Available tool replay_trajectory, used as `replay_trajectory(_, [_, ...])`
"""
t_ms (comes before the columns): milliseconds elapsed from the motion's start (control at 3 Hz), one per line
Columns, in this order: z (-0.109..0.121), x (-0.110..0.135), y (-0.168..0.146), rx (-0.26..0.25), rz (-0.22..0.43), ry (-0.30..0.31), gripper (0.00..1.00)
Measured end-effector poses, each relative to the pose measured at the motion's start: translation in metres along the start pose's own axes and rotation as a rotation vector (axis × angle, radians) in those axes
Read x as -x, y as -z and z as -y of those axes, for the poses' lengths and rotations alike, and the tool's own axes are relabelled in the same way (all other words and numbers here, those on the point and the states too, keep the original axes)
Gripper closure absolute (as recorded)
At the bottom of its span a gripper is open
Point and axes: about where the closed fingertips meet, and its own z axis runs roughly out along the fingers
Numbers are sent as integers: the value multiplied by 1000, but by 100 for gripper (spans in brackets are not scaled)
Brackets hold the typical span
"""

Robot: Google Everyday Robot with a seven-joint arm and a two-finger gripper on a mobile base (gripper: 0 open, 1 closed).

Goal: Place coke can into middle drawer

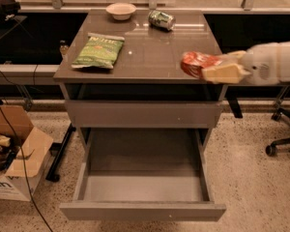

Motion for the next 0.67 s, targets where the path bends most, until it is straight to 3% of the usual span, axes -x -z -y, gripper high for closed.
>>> replay_trajectory(333, [-38, -43, 32, 36, -32, -44, 100])
replay_trajectory(667, [-59, -92, 39, 73, -70, -132, 100])
